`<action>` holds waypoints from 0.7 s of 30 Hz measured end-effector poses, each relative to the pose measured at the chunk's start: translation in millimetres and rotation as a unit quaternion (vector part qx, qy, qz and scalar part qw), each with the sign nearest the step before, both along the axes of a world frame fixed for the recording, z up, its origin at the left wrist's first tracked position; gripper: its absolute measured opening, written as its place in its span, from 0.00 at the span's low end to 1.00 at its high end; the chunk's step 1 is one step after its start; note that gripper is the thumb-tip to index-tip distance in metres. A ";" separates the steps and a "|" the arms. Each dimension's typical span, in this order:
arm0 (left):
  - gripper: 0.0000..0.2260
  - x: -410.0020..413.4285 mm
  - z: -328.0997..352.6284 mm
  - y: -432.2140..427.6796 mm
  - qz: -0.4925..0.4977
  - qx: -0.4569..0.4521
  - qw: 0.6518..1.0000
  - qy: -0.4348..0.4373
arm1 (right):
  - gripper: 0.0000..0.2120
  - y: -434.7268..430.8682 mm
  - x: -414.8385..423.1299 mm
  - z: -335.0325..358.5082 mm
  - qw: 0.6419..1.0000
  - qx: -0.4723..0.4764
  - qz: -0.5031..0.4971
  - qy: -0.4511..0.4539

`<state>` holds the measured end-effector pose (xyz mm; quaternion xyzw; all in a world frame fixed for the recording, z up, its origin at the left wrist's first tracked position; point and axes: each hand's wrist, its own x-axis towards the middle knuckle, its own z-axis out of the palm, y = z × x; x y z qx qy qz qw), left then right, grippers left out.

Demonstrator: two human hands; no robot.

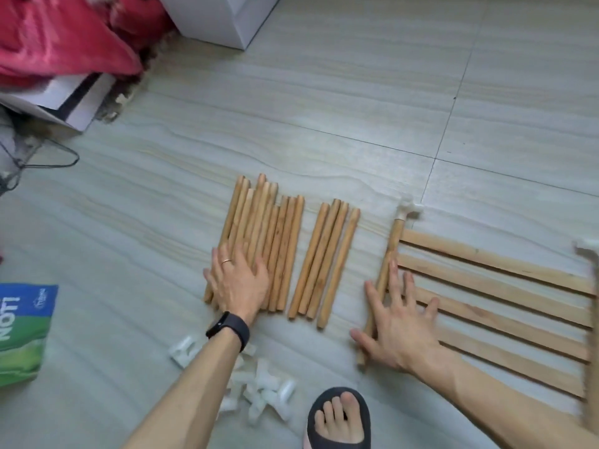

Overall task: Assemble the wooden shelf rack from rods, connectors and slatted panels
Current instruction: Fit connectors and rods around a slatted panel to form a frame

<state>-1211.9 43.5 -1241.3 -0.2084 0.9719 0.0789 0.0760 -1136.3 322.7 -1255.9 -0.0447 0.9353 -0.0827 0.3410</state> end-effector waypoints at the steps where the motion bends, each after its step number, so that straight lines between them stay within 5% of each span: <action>1: 0.27 11.5 1.5 -19.6 0.058 -0.005 0.998 -0.027 | 0.48 -3.5 3.5 -1.8 1.000 0.015 0.002 0.002; 5: 0.30 60.6 9.3 -75.7 0.223 0.029 0.966 -0.126 | 0.46 -9.6 6.2 -2.5 0.999 0.032 -0.008 0.009; 10: 0.29 109.0 6.5 -88.2 0.255 0.062 0.946 -0.190 | 0.46 -12.4 4.3 -1.3 0.999 0.049 -0.007 -0.012; 21: 0.04 113.6 4.0 -53.9 0.261 0.198 0.941 0.079 | 0.50 -16.3 -5.7 14.1 0.995 0.064 0.010 -0.074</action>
